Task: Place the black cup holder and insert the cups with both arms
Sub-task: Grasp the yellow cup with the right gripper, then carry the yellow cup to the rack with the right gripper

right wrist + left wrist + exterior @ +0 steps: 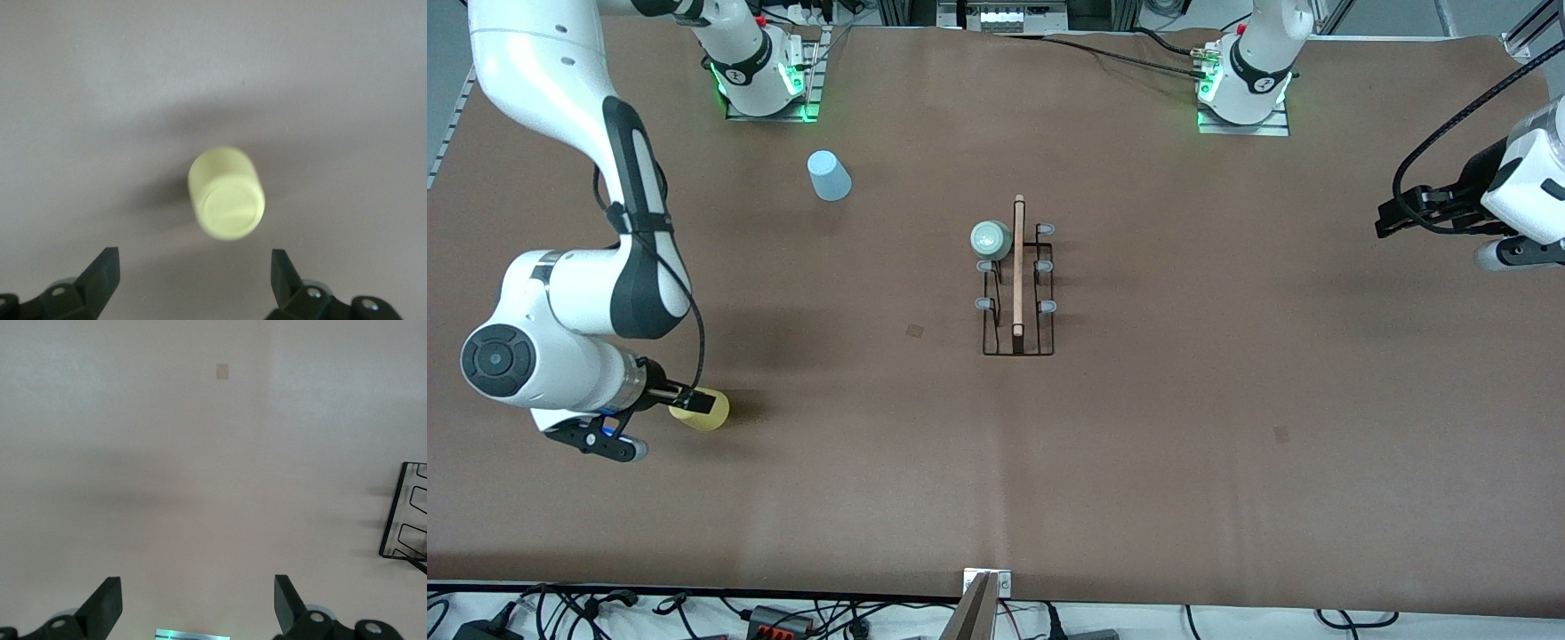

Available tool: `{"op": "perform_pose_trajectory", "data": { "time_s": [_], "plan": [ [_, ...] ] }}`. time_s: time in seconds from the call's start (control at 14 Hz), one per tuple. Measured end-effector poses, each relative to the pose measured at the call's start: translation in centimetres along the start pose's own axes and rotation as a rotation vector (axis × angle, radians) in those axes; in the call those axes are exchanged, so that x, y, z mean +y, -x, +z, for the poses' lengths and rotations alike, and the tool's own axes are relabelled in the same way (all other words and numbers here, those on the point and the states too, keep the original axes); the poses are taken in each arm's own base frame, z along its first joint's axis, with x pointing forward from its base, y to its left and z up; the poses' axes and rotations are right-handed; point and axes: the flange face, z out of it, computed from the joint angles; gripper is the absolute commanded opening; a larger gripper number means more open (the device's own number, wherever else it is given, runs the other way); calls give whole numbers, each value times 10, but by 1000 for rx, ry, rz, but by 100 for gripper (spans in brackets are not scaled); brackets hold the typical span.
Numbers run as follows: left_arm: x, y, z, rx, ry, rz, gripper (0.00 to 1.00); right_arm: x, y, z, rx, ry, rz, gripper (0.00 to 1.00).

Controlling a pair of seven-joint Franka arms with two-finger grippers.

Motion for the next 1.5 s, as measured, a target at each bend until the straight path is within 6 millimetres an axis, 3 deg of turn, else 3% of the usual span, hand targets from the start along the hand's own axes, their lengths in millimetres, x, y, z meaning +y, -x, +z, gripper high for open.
{"op": "perform_pose_trajectory", "data": {
  "time_s": [0.29, 1.07, 1.15, 1.36, 1.5],
  "plan": [
    [0, 0, 0, 0, 0, 0, 100, 10, -16, 36, 60, -1, -97, 100],
    [0, 0, 0, -2, 0, 0, 100, 5, -13, 75, 7, -3, -227, 100],
    [0, 0, 0, -2, 0, 0, 100, 5, -13, 77, 5, -2, -241, 94],
    [0, 0, 0, -3, 0, 0, 100, 9, -14, 77, 3, -2, -259, 56],
    [0, 0, 0, -3, 0, 0, 100, 9, -13, 78, -1, -2, -261, 37]
  ]
}}
